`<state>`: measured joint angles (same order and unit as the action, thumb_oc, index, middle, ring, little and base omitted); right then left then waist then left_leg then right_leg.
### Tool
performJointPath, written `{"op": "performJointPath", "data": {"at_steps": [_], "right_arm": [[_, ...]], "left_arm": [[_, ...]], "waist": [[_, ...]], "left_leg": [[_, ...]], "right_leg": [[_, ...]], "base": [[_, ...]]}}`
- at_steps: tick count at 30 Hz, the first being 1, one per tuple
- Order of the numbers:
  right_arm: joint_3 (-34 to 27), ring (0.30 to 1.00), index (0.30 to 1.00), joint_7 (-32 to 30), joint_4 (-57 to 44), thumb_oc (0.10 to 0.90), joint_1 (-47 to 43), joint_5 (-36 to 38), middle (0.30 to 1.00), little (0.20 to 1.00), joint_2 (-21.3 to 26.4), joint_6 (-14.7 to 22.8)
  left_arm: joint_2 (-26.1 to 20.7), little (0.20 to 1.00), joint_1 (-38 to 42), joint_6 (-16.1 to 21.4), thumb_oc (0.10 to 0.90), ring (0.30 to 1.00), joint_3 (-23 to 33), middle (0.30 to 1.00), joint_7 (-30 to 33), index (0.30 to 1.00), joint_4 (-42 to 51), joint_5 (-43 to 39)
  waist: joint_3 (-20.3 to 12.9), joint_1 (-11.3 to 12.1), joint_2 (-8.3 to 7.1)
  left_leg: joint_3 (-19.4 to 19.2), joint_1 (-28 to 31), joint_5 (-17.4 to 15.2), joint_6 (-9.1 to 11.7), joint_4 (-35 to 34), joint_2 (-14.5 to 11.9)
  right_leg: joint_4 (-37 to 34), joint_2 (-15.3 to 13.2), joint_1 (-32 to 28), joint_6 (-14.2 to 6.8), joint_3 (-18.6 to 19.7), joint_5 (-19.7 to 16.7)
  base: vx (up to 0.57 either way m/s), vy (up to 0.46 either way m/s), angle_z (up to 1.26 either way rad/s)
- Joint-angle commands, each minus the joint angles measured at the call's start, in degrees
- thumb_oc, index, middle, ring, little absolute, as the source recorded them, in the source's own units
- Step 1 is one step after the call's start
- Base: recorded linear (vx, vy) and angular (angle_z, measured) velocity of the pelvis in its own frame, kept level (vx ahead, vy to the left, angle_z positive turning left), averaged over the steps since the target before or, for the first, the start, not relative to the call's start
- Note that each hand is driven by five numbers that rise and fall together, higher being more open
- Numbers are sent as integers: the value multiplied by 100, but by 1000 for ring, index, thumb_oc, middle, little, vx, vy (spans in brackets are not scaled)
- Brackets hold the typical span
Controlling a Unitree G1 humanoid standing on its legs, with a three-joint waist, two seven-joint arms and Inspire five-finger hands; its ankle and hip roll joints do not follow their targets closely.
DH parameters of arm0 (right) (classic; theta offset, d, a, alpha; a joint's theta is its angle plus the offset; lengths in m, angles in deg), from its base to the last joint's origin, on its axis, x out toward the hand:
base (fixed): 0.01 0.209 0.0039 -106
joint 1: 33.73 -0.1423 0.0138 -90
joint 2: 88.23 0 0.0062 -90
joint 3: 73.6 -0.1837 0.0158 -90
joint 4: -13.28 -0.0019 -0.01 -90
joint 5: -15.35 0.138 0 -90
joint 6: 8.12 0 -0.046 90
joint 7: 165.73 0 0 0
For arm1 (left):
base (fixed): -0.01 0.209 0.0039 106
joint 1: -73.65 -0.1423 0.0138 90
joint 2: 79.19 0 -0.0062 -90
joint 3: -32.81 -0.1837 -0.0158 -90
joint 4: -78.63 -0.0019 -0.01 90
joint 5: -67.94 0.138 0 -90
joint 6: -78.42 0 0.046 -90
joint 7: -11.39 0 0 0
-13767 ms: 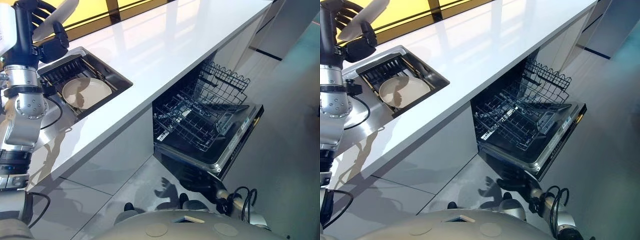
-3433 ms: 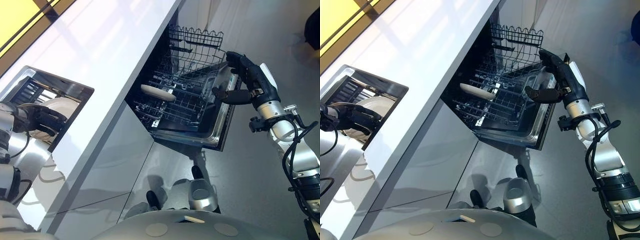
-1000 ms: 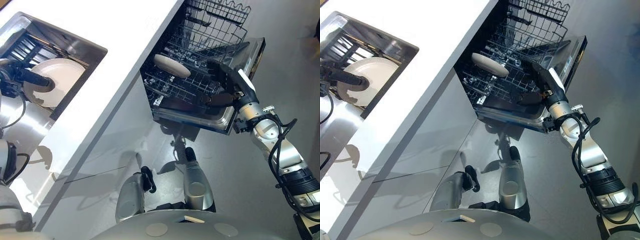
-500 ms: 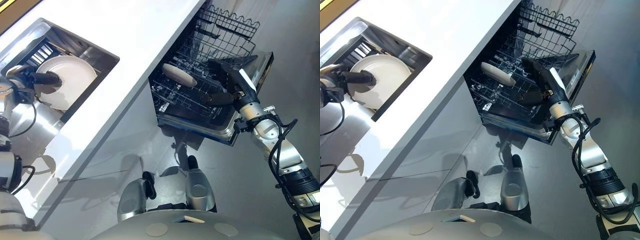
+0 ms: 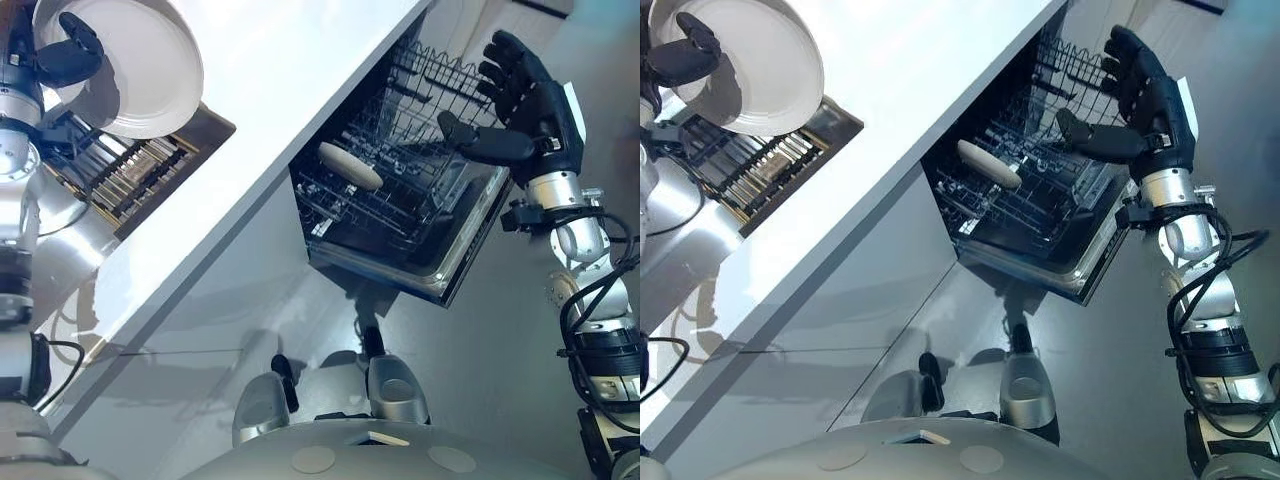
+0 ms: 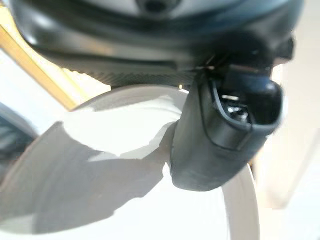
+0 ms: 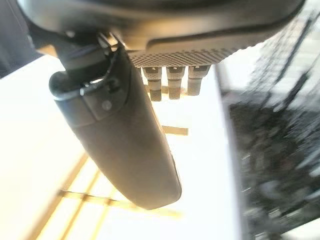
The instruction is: Pick up plates and place into dishwasher.
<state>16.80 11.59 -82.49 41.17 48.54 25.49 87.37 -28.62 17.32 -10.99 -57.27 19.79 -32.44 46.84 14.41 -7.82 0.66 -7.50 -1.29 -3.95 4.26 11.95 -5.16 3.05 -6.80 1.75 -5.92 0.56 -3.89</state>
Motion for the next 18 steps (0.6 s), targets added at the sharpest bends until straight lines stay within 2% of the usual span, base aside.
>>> {"op": "performJointPath", "data": {"at_steps": [1, 2, 4, 5, 8, 12, 18], "right_arm": [[-134, 900, 900, 485, -775, 800, -891, 413, 900, 900, -53, 653], [-79, 900, 900, 662, -835, 800, -1007, 567, 900, 900, -83, 602], [-50, 900, 900, 772, -837, 800, -1060, 664, 900, 900, -95, 557], [79, 900, 900, 1032, -902, 800, -1259, 941, 900, 900, -166, 332], [285, 900, 900, 1250, -953, 800, -1471, 1313, 900, 900, -326, 66], [596, 900, 900, 1139, -1002, 800, -1803, 1445, 900, 900, -581, -244], [870, 900, 900, 959, -997, 800, -2077, 1358, 900, 900, -768, -513]], "left_arm": [[-192, 200, 106, 827, 100, 300, 507, 300, 469, 300, 818, 293], [-149, 200, 79, 984, 100, 300, 498, 300, 508, 300, 992, 563], [-131, 200, 57, 1031, 100, 300, 500, 300, 576, 300, 1074, 717], [-100, 200, 54, 1413, 100, 300, 414, 300, 849, 300, 1248, 1239], [-57, 200, 68, 1804, 100, 300, 337, 300, 1304, 300, 1516, 1953], [143, 200, 142, 2056, 100, 300, 66, 300, 1821, 300, 1939, 2763], [392, 200, 231, 2127, 100, 300, -292, 300, 2045, 300, 2323, 3238]], "waist": [[-839, 134, 128], [-882, 170, 113], [-896, 170, 110], [-957, 233, 76], [-1040, 308, 39], [-1130, 387, -29], [-1214, 426, -82]], "left_leg": [[-168, 776, 147, -483, -1455, 652], [-142, 776, 163, -460, -1463, 631], [-125, 776, 173, -448, -1468, 623], [-81, 783, 184, -413, -1454, 589], [-33, 757, 210, -367, -1427, 542], [39, 750, 256, -308, -1435, 491], [55, 769, 353, -230, -1534, 450]], "right_leg": [[203, 601, -252, 1, -378, 664], [172, 624, -289, 29, -402, 675], [153, 633, -308, 42, -420, 677], [115, 656, -388, 83, -472, 709], [57, 686, -446, 131, -521, 710], [-40, 714, -536, 172, -580, 693], [-243, 722, -601, 169, -644, 566]], "base": [[-84, -175, 3], [-72, -152, 8], [-49, -121, 14], [-46, -141, 14], [-44, -149, 16], [-28, -126, 11], [-6, -60, 9]]}}
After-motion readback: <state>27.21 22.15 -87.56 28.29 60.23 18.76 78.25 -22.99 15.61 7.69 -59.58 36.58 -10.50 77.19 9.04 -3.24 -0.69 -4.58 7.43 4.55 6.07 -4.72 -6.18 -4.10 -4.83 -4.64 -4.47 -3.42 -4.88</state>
